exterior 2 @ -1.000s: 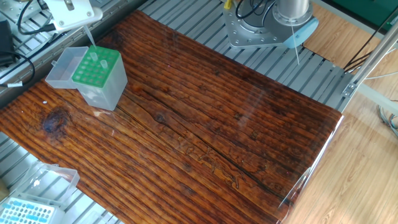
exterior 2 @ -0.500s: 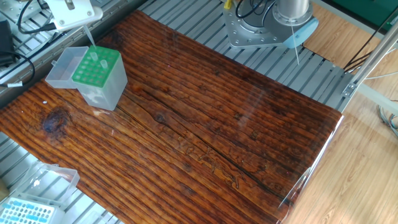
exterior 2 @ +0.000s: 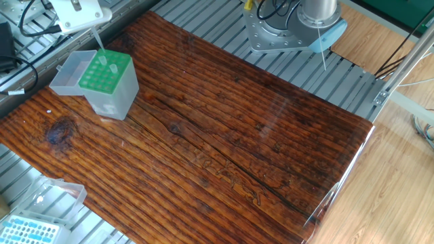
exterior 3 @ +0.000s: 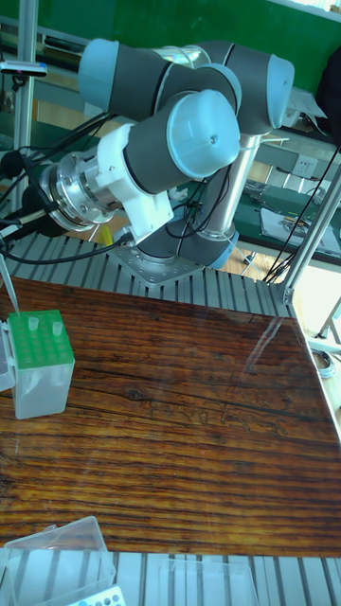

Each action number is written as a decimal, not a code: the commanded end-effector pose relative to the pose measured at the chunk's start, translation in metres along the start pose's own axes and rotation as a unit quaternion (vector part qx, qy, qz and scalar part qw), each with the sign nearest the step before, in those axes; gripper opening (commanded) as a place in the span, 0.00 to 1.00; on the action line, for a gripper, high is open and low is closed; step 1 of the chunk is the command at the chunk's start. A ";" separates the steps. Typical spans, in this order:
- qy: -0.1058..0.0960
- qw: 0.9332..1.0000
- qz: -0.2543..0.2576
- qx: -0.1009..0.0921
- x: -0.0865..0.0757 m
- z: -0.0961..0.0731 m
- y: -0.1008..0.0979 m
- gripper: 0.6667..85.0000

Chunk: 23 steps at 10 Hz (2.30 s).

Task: Insert a large pipette tip into the holder for large pipette tips

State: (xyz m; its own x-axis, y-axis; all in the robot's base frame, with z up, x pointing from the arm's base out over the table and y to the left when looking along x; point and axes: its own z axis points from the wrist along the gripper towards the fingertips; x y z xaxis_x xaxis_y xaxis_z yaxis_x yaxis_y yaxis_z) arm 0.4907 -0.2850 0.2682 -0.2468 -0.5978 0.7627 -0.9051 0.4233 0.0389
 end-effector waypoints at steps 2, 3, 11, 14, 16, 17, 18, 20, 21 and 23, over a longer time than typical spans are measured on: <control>-0.004 1.000 0.001 -0.012 -0.003 0.001 0.006 0.00; -0.005 1.000 0.001 -0.013 -0.003 0.000 0.006 0.00; 0.007 1.000 0.010 -0.015 -0.003 -0.015 0.000 0.00; 0.013 1.000 0.010 -0.016 -0.002 -0.015 0.000 0.00; 0.017 1.000 0.013 -0.015 -0.004 -0.012 -0.001 0.00; 0.017 1.000 0.014 -0.015 -0.007 -0.011 -0.001 0.00; 0.018 1.000 0.015 -0.017 -0.008 -0.010 0.000 0.00; 0.022 0.999 0.016 -0.019 -0.007 -0.010 0.001 0.00; 0.023 0.999 0.017 -0.019 -0.008 -0.010 0.001 0.00; 0.023 0.999 0.020 -0.022 -0.011 -0.011 0.004 0.00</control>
State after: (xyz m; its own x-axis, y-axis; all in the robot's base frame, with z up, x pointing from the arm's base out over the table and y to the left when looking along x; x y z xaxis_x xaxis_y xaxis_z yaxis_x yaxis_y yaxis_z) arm 0.4952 -0.2738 0.2709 -0.2578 -0.5453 0.7976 -0.8833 0.4676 0.0342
